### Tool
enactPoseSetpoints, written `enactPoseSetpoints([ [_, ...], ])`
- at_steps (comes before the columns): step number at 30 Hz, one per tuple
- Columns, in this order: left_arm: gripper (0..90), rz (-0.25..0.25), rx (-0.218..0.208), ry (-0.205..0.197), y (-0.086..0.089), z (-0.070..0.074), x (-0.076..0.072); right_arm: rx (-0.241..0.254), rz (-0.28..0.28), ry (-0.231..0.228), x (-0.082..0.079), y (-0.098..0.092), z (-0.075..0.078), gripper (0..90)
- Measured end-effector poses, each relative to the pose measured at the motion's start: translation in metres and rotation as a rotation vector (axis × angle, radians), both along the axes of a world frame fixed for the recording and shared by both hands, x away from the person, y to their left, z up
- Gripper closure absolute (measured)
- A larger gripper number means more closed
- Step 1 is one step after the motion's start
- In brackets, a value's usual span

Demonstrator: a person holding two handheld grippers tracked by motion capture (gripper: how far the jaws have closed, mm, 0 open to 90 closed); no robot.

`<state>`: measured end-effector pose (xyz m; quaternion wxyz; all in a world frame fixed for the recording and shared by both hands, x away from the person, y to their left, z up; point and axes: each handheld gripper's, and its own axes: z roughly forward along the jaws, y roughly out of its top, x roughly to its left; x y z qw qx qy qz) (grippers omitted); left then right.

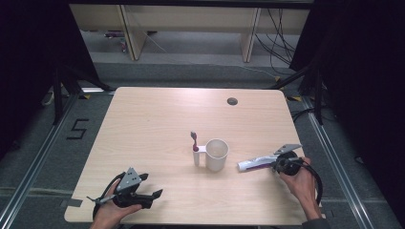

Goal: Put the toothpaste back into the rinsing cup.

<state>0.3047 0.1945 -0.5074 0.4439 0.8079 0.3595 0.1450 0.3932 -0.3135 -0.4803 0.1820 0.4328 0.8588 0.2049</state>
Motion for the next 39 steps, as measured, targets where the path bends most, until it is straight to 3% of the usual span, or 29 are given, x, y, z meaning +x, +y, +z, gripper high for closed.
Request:
enactPoseSetpoints([
  [1, 19.4, 0.01, -0.016, -0.002, -0.001, -0.001, -0.001, -0.004, -0.008, 0.01, 0.006, 0.001, 0.0, 90.0],
  [4, 19.4, 0.01, -0.008, -0.001, -0.001, 0.0, -0.001, -0.017, -0.014, 0.01, 0.019, 0.001, 0.0, 90.0],
  [6, 19.4, 0.007, -0.015, -0.004, -0.001, -0.001, -0.001, -0.016, -0.038, 0.037, 0.028, 0.004, 0.001, 90.0],
  [15, 19.4, 0.0, -0.015, -0.003, -0.002, -0.001, -0.001, -0.031, -0.08, 0.042, 0.062, 0.013, -0.002, 90.0],
  [24, 19.4, -0.004, -0.013, -0.001, -0.002, -0.001, -0.001, 0.025, -0.129, 0.04, 0.084, 0.023, -0.002, 89.1],
  [26, 19.4, 0.005, -0.016, -0.007, -0.002, -0.001, -0.001, 0.032, -0.119, 0.034, 0.088, 0.024, -0.003, 87.9],
  [29, 19.4, -0.01, 0.001, 0.0, -0.001, 0.0, -0.001, 0.047, -0.151, 0.03, 0.088, 0.025, 0.0, 77.4],
  [31, 19.4, -0.001, -0.022, -0.005, -0.002, -0.001, 0.0, 0.079, -0.208, 0.023, 0.085, 0.026, 0.005, 62.3],
  [32, 19.4, 0.005, -0.016, -0.005, -0.002, -0.001, -0.001, 0.11, -0.229, 0.009, 0.084, 0.026, 0.006, 57.0],
  [34, 19.5, -0.01, -0.002, -0.003, -0.001, 0.0, -0.001, 0.171, -0.289, 0.031, 0.079, 0.031, 0.01, 47.7],
  [36, 19.4, 0.0, -0.016, -0.004, -0.003, -0.001, 0.0, 0.203, -0.274, 0.04, 0.078, 0.035, 0.012, 43.0],
  [37, 19.4, -0.004, -0.013, -0.002, -0.003, -0.001, 0.0, 0.218, -0.306, 0.047, 0.076, 0.04, 0.012, 42.0],
  [39, 19.4, -0.001, -0.007, 0.0, -0.003, 0.0, -0.001, 0.2, -0.282, 0.062, 0.076, 0.045, 0.012, 39.9],
])
